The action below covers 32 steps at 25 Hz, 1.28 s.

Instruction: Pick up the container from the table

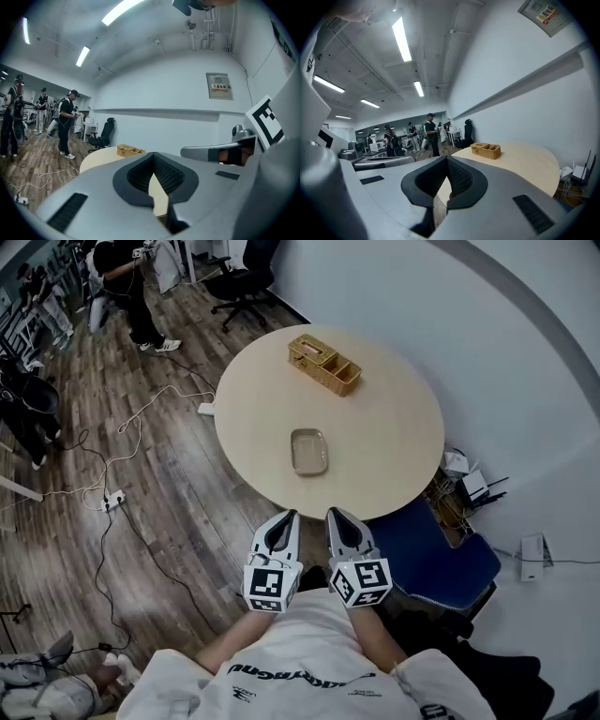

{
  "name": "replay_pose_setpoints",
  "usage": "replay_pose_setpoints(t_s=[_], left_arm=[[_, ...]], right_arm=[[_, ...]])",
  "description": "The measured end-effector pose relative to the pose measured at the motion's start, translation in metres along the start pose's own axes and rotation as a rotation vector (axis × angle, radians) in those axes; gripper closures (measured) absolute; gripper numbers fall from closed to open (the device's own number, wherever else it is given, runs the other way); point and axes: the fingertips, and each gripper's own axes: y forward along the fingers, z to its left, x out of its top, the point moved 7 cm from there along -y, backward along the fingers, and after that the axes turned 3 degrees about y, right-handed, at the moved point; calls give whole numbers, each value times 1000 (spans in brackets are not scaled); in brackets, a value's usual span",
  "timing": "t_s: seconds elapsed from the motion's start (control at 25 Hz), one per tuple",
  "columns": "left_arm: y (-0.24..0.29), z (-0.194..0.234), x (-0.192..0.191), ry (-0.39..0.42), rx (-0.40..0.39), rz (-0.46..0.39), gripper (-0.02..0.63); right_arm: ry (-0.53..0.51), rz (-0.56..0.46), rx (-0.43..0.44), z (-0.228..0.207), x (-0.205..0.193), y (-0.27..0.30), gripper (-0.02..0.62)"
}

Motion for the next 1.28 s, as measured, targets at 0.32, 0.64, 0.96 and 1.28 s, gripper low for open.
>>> replay_pose_setpoints(t_s=[0.32, 0.64, 0.96, 1.28], left_arm=[[61, 31, -4, -10, 47, 74, 591], [123, 49, -26, -33, 59, 156, 591], [171, 70, -52, -87, 107, 238, 591], [207, 88, -94, -143, 108, 323, 589]], right_arm=[[37, 55, 16, -39, 0, 63, 563], [68, 125, 39, -74, -2, 122, 563], [95, 198, 23, -115, -22, 163, 563], [130, 276, 1, -149, -50, 200, 560]])
